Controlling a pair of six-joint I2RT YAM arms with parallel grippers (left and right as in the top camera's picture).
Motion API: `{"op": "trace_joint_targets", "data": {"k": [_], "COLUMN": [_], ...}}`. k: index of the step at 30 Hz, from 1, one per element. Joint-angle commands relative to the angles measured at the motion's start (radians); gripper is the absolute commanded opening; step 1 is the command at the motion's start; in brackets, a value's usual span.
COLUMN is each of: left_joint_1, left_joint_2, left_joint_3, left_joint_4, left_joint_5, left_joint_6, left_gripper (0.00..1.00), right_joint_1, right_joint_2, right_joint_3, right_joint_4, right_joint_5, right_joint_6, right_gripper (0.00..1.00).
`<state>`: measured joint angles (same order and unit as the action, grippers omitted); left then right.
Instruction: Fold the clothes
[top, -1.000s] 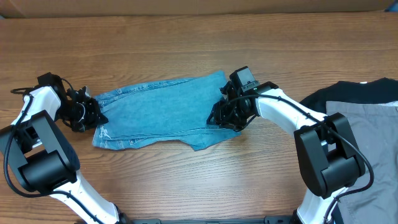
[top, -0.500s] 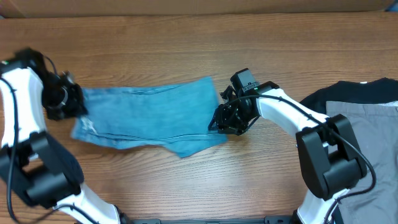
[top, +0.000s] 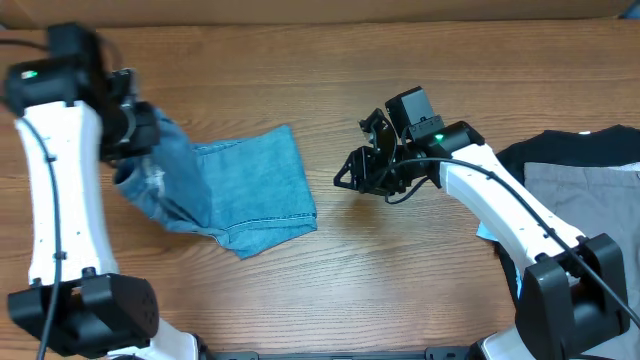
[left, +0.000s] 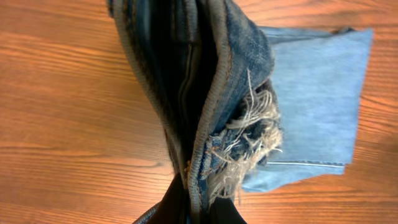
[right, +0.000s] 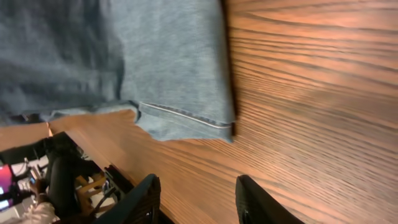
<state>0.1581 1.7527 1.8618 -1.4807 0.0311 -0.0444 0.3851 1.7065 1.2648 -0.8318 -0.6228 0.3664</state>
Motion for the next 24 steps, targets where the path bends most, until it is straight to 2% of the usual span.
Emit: {"op": "trace_joint_targets", "data": {"k": [1,9,16,24], "left_joint_1": [-0.118,-0.324,-0.469,-0.58], "left_joint_2": [0.016,0.136,0.285,0.423], "left_joint_3": [0.019,0.019,0.019,0.019], "left_joint_4": [-0.002,-0.005,0.055,0.074], "left_joint_5": [-0.084,-0.094,-0.093,-0.095], "left_joint_6": [-0.148,-0.32,-0.384,-0.406], "left_gripper": [0.04,0.04,0.04,0.05], "right_joint_1": [-0.059,-0.209,-0.263,-0.263], "right_joint_2": [-0.012,-0.012,-0.012,-0.012], "right_joint_3": [0.015,0.015,0.015,0.015], "right_joint_4": [-0.023,-0.082,-0.122,-0.124], "right_joint_5": [0.033,0.053,0.053,0.057], "right_joint_6": [-0.006,-0.043,-0.106,-0.11], "right_gripper": [0.43,0.42,0.42,0.43]}}
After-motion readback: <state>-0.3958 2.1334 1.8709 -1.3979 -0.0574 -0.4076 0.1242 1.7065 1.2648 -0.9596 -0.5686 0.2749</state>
